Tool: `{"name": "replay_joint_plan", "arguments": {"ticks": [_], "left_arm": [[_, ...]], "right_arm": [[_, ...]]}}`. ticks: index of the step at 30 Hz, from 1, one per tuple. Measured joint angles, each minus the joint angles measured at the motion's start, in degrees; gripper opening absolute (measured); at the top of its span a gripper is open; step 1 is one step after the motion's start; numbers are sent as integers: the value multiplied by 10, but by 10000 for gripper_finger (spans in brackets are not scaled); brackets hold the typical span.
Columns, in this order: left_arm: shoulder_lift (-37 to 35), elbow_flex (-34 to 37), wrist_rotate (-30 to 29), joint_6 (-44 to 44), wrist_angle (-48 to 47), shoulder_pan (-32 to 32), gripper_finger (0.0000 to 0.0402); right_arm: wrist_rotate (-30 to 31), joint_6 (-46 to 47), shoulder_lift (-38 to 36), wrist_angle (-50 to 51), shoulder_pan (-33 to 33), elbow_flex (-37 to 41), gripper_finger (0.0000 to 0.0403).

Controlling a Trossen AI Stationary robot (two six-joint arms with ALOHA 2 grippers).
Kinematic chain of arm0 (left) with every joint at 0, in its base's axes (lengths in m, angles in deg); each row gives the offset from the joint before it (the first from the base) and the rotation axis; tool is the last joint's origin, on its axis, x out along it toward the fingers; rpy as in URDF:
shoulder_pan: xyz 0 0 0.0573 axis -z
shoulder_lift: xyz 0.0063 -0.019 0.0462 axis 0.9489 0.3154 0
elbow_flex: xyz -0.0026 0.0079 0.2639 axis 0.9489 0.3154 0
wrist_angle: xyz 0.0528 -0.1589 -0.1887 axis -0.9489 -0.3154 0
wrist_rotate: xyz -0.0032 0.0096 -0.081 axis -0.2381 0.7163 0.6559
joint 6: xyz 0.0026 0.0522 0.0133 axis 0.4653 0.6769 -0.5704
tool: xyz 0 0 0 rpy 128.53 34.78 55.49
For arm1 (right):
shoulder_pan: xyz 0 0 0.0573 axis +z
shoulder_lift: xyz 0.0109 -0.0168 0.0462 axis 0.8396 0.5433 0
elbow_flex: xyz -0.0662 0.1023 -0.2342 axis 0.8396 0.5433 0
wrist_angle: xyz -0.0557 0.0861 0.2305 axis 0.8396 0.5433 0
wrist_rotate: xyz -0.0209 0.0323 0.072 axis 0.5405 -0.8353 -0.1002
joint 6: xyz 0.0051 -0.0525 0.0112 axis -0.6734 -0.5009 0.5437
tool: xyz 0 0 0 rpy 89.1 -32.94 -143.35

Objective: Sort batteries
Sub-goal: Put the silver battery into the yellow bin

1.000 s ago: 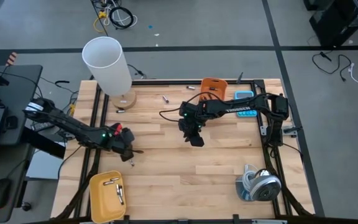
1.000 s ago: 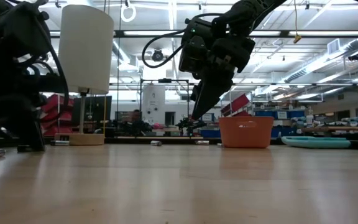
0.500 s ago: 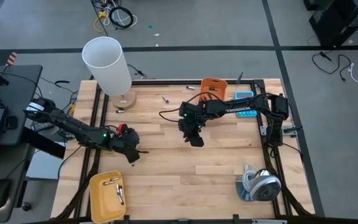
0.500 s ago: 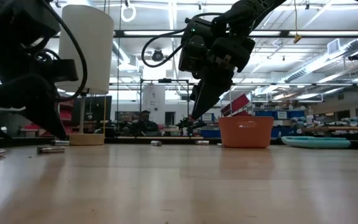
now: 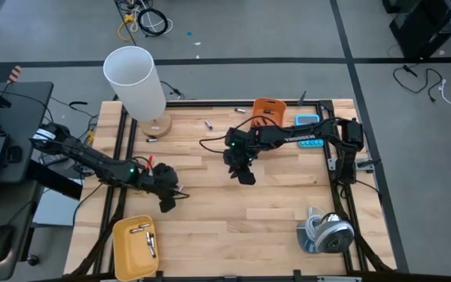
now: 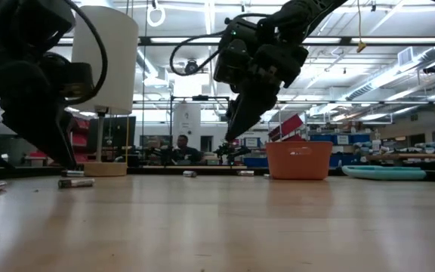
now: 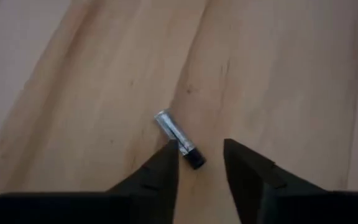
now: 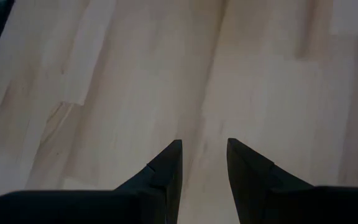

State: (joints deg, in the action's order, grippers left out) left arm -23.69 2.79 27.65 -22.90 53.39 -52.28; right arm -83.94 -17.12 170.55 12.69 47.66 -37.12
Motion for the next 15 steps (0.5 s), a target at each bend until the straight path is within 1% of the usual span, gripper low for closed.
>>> {"name": "replay_joint_plan", "arguments": {"ticks": [3, 7, 10, 15], "left_arm": [[0, 0, -5, -4, 1, -1, 167], [1, 0, -15, -3, 39, 1, 202], [13, -1, -34, -3, 79, 7, 213], [28, -1, -35, -5, 84, 21, 215]], "right_arm": [[7, -13, 5, -19, 12, 0, 111], [65, -15, 5, -26, 26, 0, 108], [97, -8, 5, -30, 31, 0, 104], [100, -15, 5, -34, 45, 0, 96]]}}
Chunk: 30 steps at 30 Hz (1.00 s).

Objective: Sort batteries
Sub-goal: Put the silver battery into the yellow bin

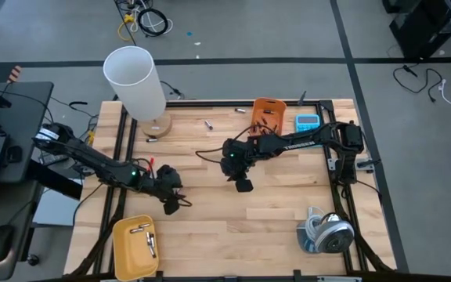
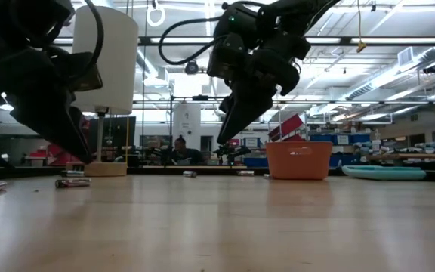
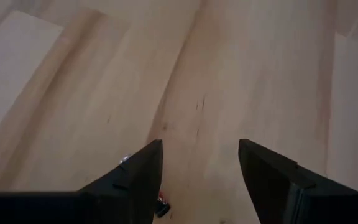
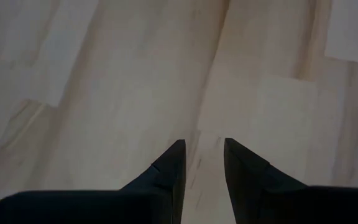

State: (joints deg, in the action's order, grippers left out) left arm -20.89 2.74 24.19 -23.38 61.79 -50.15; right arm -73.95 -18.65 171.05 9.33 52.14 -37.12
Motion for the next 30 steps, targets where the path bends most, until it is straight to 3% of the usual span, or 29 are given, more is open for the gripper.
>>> {"name": "replay_joint_plan", "arguments": {"ticks": [5, 10, 21, 30], "left_arm": [[0, -18, -8, -12, -50, 4, 215], [0, -31, -4, -106, -149, 4, 215], [41, -27, -22, -160, -116, 12, 210], [90, -30, -45, -146, -114, 13, 207]], "right_arm": [[1, -3, 0, 0, 4, 0, 89], [1, 2, 0, -1, 4, 0, 89], [12, -4, 0, -8, 4, 0, 87], [12, -4, 0, -12, 4, 0, 87]]}}
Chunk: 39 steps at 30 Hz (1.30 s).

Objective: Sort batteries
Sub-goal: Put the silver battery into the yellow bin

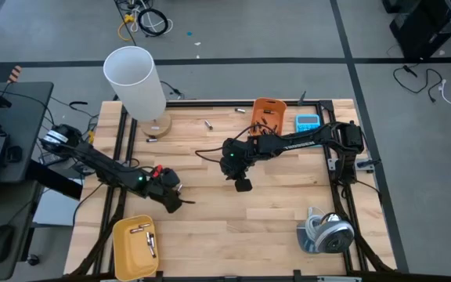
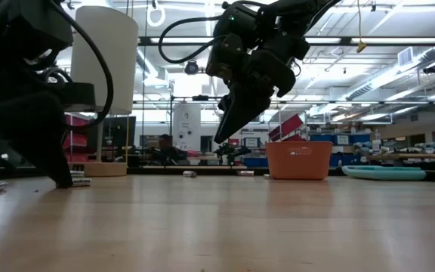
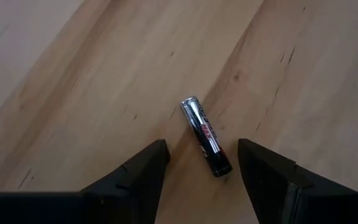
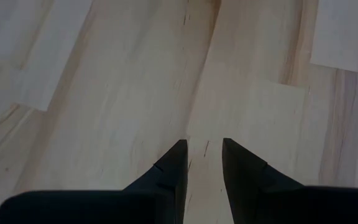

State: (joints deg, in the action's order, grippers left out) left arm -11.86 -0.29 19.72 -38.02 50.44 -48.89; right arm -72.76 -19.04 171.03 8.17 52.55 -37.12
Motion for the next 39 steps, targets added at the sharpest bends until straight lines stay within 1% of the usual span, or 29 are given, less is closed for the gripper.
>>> {"name": "replay_joint_plan", "arguments": {"ticks": [4, 7, 14, 23, 28, 33, 39], "left_arm": [[15, -1, -4, 10, -3, 0, 205], [22, -1, -8, 10, -5, 0, 188], [26, 0, -25, -6, -8, 0, 113], [26, 0, -32, 5, -14, 0, 17], [26, 0, -34, 11, -19, 0, 12], [24, 3, -52, 29, -12, 12, 12], [24, -8, -56, 34, -16, 14, 11]], "right_arm": [[0, 0, 0, -1, 0, 0, 85], [0, 0, 0, -1, 0, 0, 85], [0, -2, 0, -2, 0, 0, 85], [0, -2, 0, -26, 0, 0, 82], [0, -2, 0, -29, 0, 0, 83], [-1, -6, 0, -26, 0, 0, 80], [-1, -6, 0, -29, 0, 0, 80]]}}
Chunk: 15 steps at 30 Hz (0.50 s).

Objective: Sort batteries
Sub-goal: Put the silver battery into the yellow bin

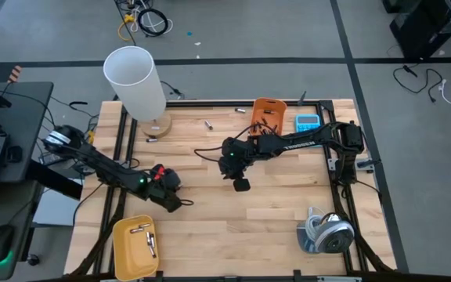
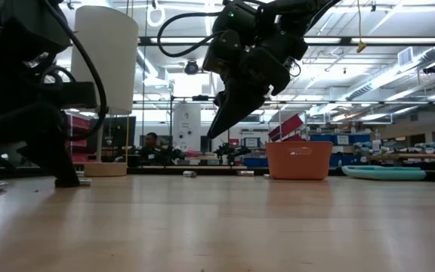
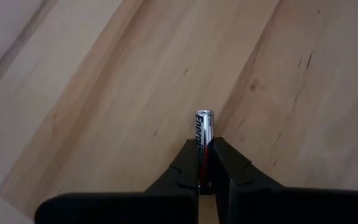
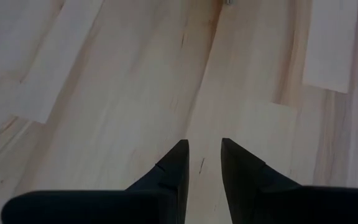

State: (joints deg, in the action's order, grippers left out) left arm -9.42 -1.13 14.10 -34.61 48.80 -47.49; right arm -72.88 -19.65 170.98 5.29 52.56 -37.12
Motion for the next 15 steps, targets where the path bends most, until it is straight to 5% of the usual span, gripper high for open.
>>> {"name": "replay_joint_plan", "arguments": {"ticks": [15], "left_arm": [[-12, -25, -22, 38, 8, 0, 10]], "right_arm": [[-1, -4, 0, -72, 5, 0, 79]]}}
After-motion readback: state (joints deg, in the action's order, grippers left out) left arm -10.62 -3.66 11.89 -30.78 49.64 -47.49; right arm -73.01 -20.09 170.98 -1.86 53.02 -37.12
